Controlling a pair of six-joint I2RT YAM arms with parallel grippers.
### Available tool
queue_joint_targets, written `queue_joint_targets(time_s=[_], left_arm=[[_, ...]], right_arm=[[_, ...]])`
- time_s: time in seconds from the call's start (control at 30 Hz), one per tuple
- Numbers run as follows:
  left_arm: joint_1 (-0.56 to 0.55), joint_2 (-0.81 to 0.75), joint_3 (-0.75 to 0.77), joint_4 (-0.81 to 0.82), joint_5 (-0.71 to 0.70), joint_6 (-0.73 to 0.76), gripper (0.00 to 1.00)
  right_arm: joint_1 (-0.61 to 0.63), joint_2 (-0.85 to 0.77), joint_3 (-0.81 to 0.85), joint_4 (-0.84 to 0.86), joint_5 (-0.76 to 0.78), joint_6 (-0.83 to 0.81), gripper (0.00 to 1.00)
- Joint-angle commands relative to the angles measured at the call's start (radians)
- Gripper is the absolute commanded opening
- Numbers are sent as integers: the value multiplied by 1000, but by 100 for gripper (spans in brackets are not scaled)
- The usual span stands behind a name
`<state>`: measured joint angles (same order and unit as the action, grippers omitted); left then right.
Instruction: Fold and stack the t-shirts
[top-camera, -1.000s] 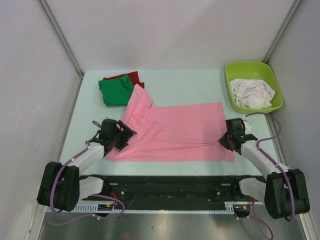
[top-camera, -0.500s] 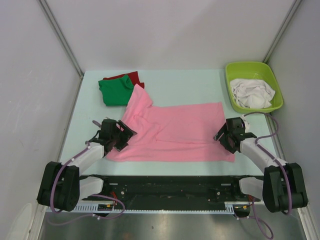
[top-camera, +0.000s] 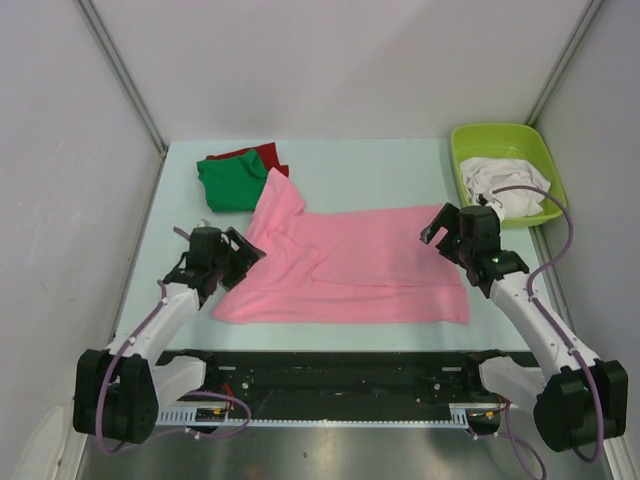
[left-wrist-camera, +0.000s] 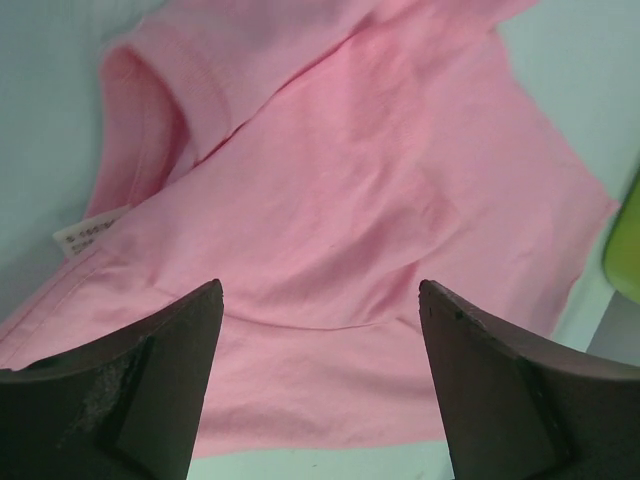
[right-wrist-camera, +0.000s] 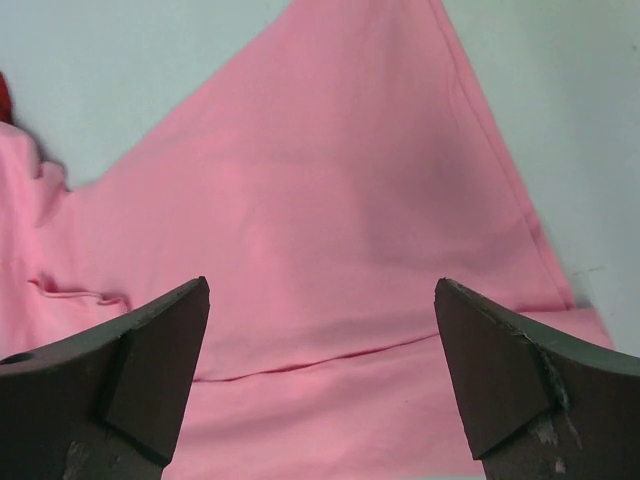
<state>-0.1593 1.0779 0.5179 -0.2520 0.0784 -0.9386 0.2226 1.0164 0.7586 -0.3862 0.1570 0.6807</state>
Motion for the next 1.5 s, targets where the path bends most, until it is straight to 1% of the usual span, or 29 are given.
queue_joint_targets(time_s=[0.0,0.07,0.13,0.17,0.2,0.27,0.3,0.33,0.37,0.4,0.43,0.47,0.5,0.57,0.6,0.73,0.77,0.8,0.87,0.9,0.93,1.0,1.03,1.2,1.47], left_arm=[[35,-55,128,-56,7,95,84],[50,-41,171,-49,33,136,86],[75,-20,206,-20,90,177,100],[82,-7,218,-4,104,193,100],[96,11,264,-4,104,211,100],[107,92,322,-1,142,242,100],[112,126,397,-12,144,270,100],[112,167,439,-13,171,290,100],[112,245,483,-18,181,311,100],[112,292,570,-38,185,345,100],[110,333,612,-43,190,359,100],[112,421,654,-43,196,380,100],[113,465,745,-62,199,408,100],[112,561,845,-82,196,437,97],[112,649,948,-114,204,461,95],[110,838,1152,-142,201,507,84],[110,868,1194,-159,198,517,83],[110,937,1270,-171,201,540,81],[109,1000,1349,-191,204,564,79],[107,1026,1411,-196,213,578,78],[109,1081,1444,-202,227,587,77],[106,1128,1520,-213,248,606,76],[103,1164,1536,-211,254,613,75],[87,1240,1605,-198,273,636,72],[58,1323,1631,-198,276,667,69]], right_arm=[[-12,94,33,29,-49,-85,100],[-19,143,53,62,-74,-127,99],[-23,169,73,87,-70,-159,100],[-28,189,90,102,-80,-167,100],[-32,204,105,113,-92,-177,100],[-35,249,154,118,-99,-188,100],[-34,266,166,125,-100,-191,100],[-37,278,180,129,-102,-191,100],[-38,306,188,136,-112,-188,100],[-40,320,203,154,-122,-187,100],[-40,335,208,161,-132,-182,100],[-39,347,214,165,-146,-173,100],[-37,367,214,179,-152,-173,100],[-25,384,212,182,-174,-171,100],[-16,402,212,184,-174,-173,100],[15,442,212,199,-169,-193,100],[21,448,212,201,-166,-197,100],[24,452,211,205,-163,-202,100],[29,461,208,216,-162,-202,100],[26,465,208,231,-165,-204,99],[27,473,206,237,-171,-202,100],[31,485,205,256,-178,-202,100],[34,488,205,260,-183,-204,100],[35,536,200,282,-181,-207,100],[35,571,189,291,-180,-204,100]])
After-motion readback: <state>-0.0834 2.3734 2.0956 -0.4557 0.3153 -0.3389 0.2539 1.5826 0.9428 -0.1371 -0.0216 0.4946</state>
